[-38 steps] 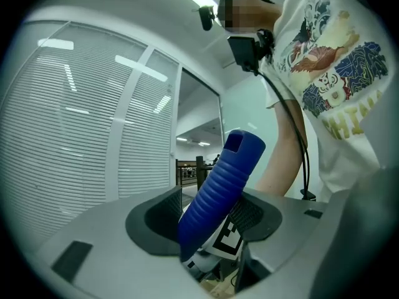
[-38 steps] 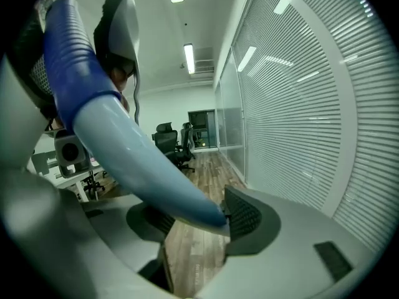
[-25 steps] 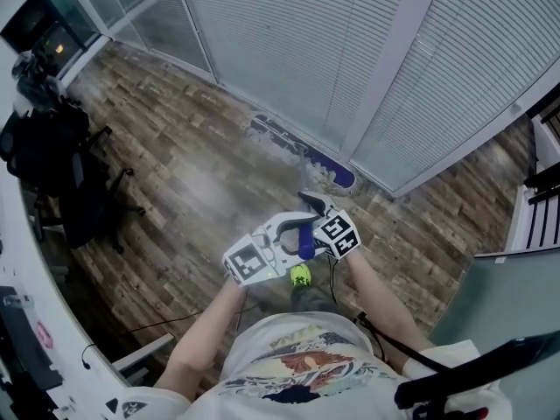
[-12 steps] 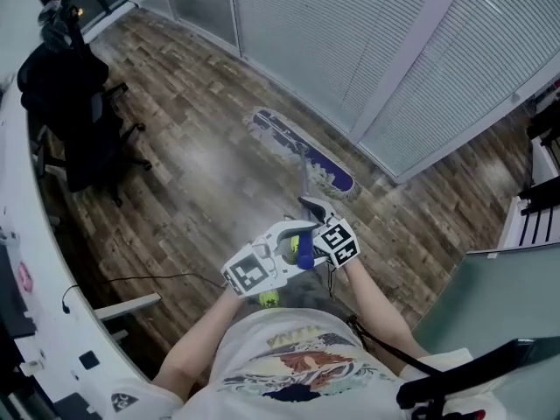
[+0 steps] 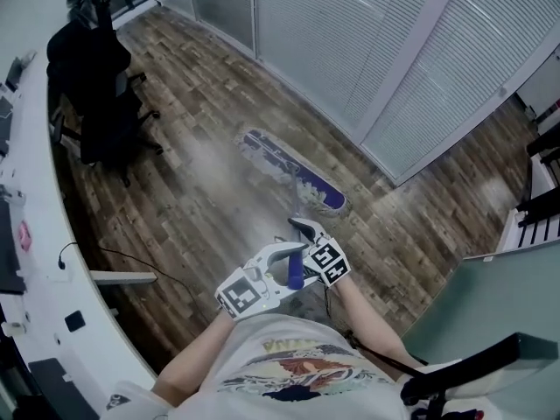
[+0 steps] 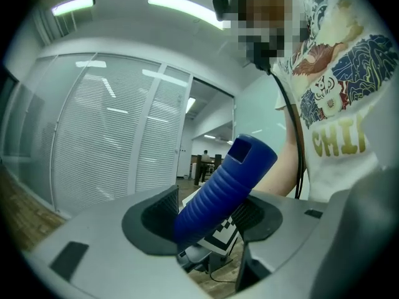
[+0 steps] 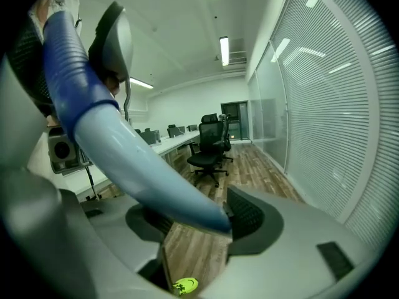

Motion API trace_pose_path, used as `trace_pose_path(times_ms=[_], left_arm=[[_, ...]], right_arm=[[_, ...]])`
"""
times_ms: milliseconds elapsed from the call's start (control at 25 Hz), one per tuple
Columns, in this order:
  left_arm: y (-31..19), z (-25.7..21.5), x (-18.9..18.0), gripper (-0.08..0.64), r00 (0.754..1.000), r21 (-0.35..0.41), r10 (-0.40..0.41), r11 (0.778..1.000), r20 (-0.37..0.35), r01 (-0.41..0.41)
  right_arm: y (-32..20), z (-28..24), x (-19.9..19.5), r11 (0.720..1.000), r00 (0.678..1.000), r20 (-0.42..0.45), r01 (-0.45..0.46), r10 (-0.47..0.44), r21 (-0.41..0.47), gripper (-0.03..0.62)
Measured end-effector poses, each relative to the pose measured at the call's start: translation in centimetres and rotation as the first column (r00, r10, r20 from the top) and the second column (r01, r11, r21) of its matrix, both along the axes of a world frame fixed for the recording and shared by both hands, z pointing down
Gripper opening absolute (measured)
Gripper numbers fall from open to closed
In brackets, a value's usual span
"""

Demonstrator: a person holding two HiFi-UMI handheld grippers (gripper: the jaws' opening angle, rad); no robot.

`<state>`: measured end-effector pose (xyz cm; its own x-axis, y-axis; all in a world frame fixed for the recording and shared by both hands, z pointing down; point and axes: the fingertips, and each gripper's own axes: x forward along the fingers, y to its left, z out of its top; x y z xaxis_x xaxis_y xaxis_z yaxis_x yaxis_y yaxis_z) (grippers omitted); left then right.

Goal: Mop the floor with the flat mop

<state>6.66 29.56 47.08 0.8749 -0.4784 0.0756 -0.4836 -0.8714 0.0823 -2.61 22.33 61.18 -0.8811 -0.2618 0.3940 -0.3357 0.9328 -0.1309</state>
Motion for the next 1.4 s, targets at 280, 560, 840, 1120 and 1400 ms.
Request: trace_pose_path(times_ms=[280, 560, 840, 1120, 1400], left_arm=[[9.0, -0.9, 4.9, 0.227, 0.991, -0.002, -0.132, 0.991, -0.02, 0.132], [17.3, -2.6, 10.4, 0.23, 0.987, -0.024, -0.158, 0.987, 0.031, 0.159], [18.6, -2.4, 11.7, 0.23, 0.994, 0.033, -0.092, 0.995, 0.061, 0.09], [13.9, -3.8, 6.0, 0.232, 0.991, 0.08, -0.136, 0.987, -0.018, 0.137], [5.7, -4.0, -0.2, 0.231, 0.982, 0.079, -0.174, 0.981, -0.07, 0.18]], right_arm=[[10.1, -0.9, 4.3, 0.998, 0.996, 0.064, 0.068, -0.067, -0.014, 0.216], [19.5, -2.8, 9.0, 0.989, 0.985, 0.104, 0.143, -0.138, -0.046, 0.216], [21.3, -2.3, 9.8, 0.978, 0.977, 0.068, 0.203, -0.2, -0.037, 0.216], [16.7, -3.0, 4.7, 0.967, 0.966, 0.04, 0.255, -0.255, -0.002, 0.216], [8.4, -2.9, -1.2, 0.974, 0.974, 0.035, 0.225, -0.225, -0.006, 0.216]])
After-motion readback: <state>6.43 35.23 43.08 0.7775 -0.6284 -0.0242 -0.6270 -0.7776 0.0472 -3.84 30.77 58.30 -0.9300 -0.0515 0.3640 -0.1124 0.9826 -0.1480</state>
